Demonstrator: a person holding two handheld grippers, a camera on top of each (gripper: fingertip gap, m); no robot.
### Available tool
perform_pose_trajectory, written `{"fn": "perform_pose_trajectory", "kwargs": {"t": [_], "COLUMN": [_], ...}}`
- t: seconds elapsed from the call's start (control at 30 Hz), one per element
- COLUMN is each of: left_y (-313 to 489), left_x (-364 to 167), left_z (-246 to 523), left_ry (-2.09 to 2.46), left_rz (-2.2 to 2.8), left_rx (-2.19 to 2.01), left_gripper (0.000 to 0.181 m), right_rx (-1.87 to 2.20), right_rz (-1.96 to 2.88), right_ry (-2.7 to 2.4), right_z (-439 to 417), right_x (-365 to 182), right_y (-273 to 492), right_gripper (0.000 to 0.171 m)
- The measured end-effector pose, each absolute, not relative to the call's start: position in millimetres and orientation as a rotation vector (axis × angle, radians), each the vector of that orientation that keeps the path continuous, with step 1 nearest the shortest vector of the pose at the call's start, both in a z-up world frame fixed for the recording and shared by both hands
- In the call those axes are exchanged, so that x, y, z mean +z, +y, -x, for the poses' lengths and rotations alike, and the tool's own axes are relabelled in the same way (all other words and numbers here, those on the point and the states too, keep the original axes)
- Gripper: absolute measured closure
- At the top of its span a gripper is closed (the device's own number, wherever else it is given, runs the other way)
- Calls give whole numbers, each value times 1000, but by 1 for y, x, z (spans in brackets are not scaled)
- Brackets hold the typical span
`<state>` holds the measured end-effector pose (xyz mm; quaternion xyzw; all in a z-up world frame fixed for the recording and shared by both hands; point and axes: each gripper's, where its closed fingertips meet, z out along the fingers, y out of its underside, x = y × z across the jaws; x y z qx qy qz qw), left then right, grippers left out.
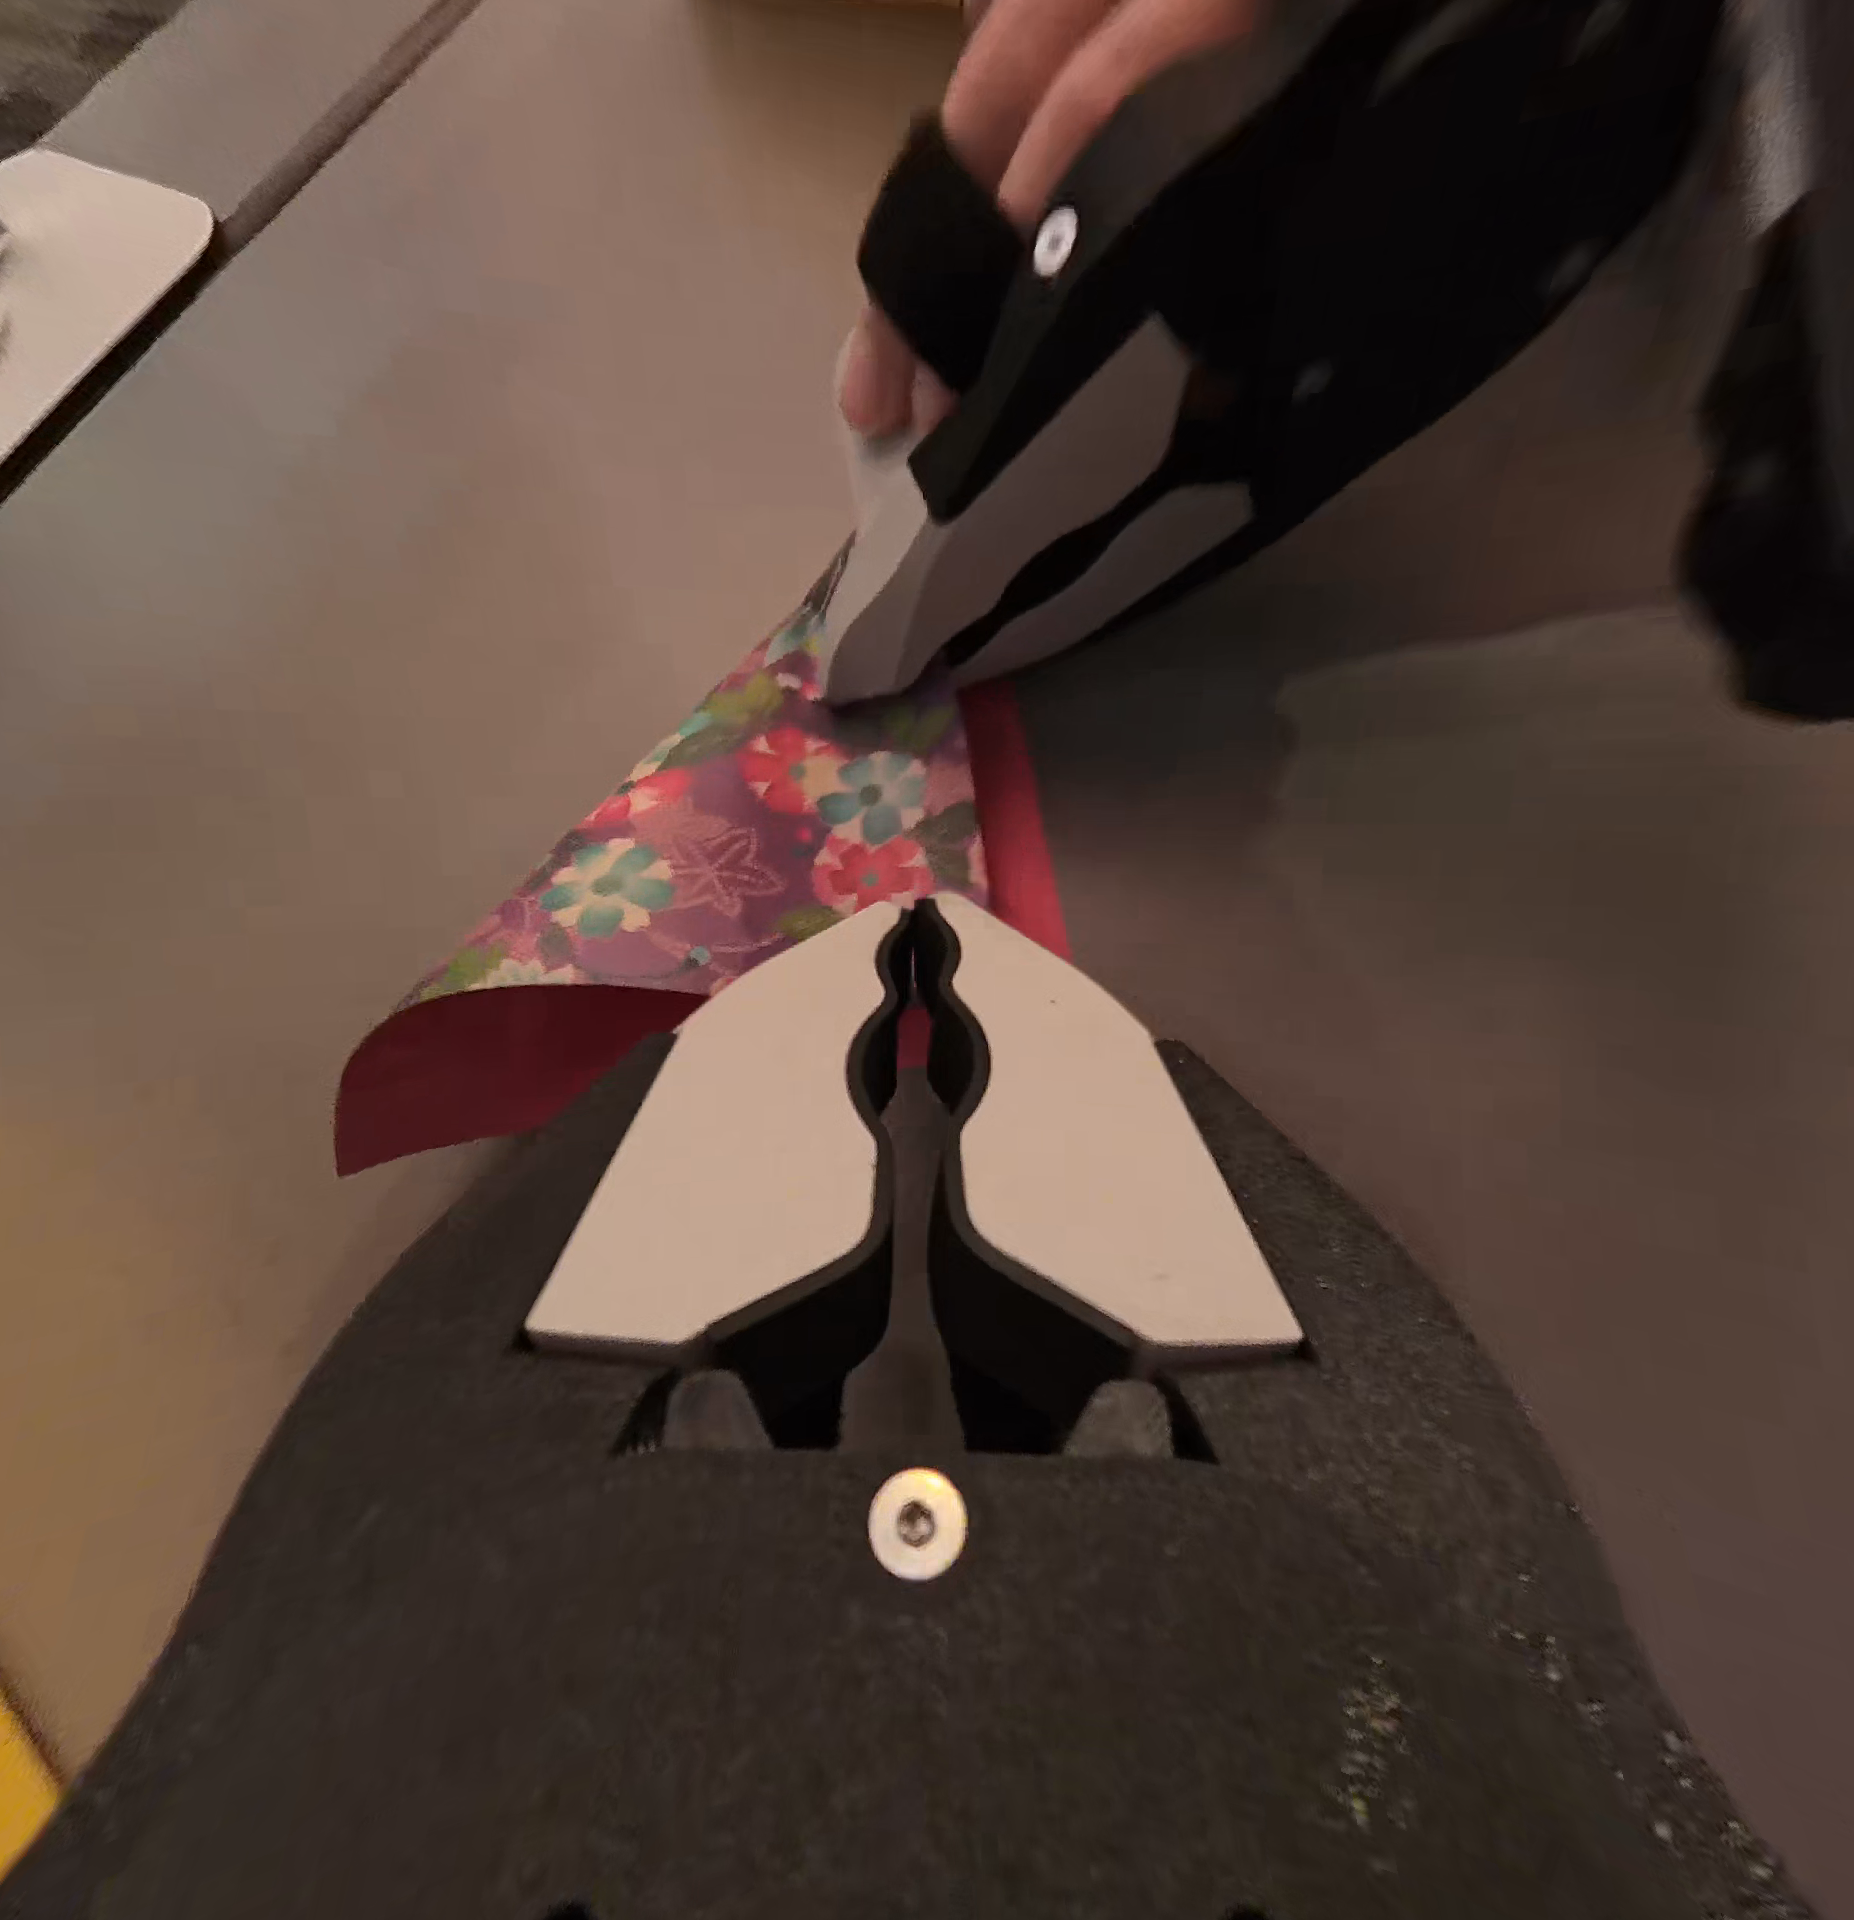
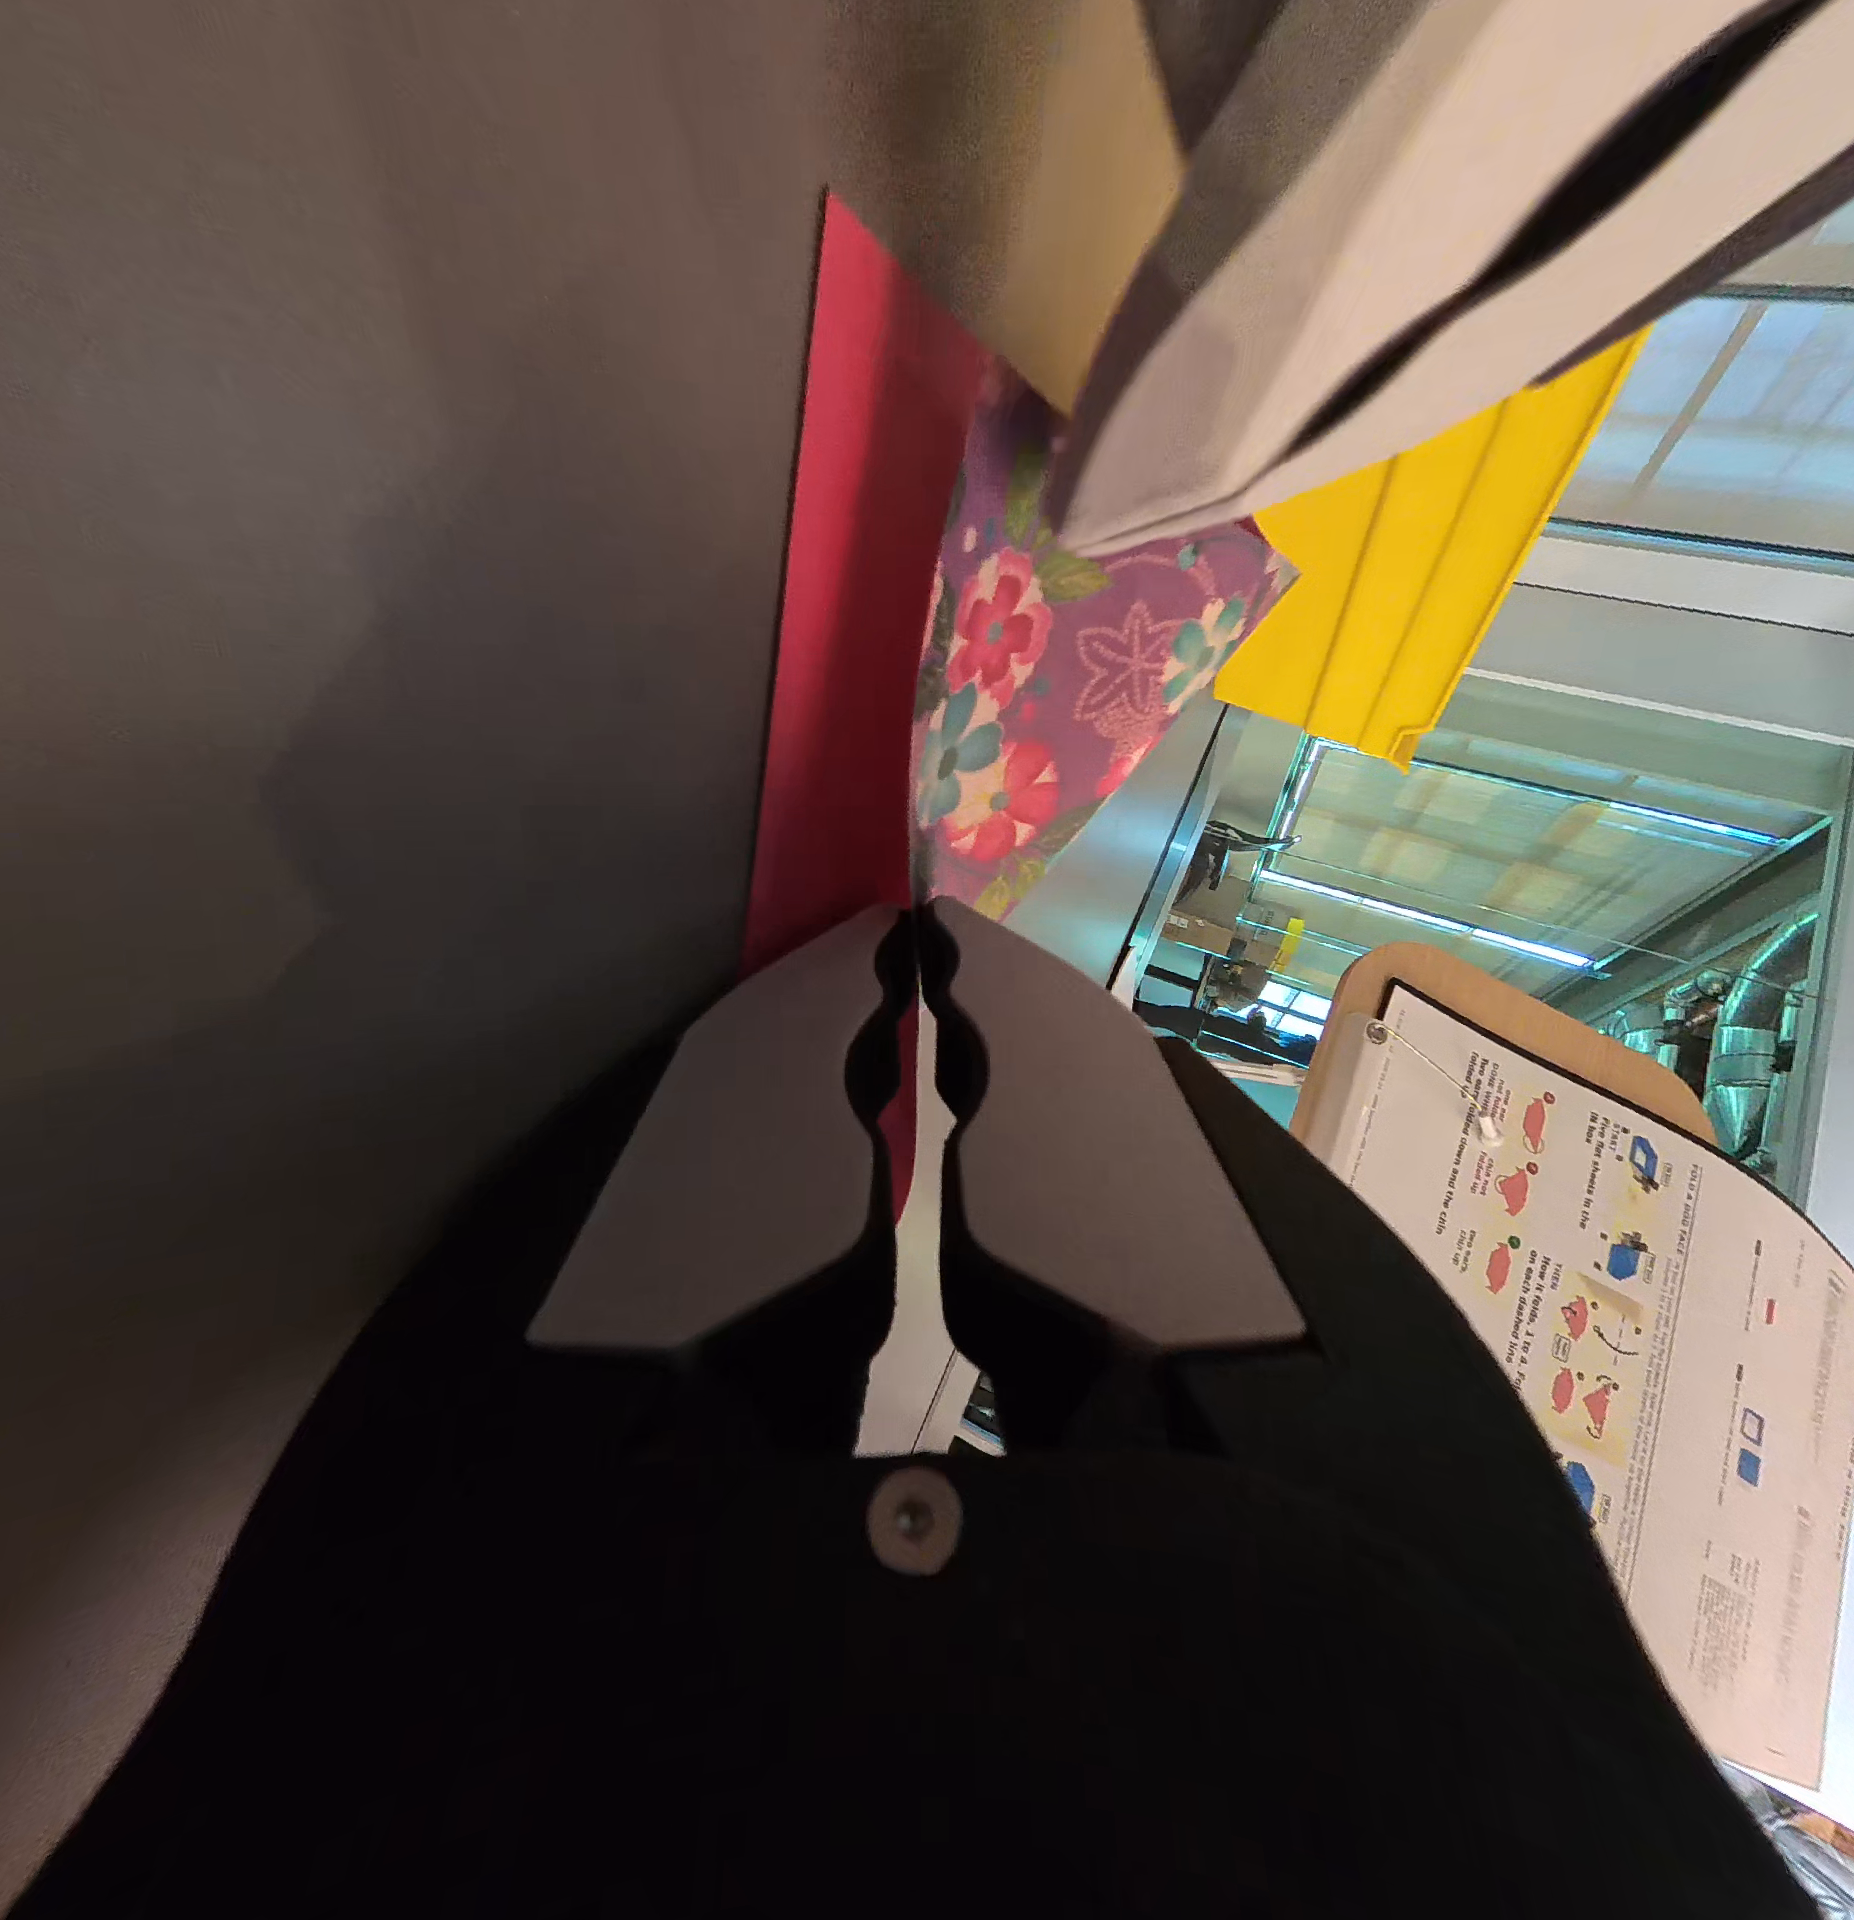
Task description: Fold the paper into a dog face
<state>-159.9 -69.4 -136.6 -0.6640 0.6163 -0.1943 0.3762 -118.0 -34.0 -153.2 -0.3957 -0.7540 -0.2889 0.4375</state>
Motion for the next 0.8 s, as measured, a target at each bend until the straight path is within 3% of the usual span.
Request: {"fn": "perform_pose_trajectory", "kwargs": {"t": [0.23, 0.43, 0.63, 0.8], "left_y": [-68, -67, -67, -67], "left_x": [-157, -156, -156, -156], "left_z": [156, 155, 155, 155], "left_ry": [1660, 1634, 1617, 1625], "left_rz": [1790, 1854, 1863, 1856], "left_rx": [-475, -583, -632, -635], "left_gripper": [181, 181, 181, 181], "right_rx": [-688, -534, -488, -484], "right_rz": [1003, 1088, 1071, 1059], "right_ry": [-1849, -1798, -1815, -1853], "right_z": [119, 127, 145, 153], "right_x": [-153, -147, -148, -153], "right_y": [-35, -44, -57, -60], "right_gripper": [167, 148, 148, 160]}}
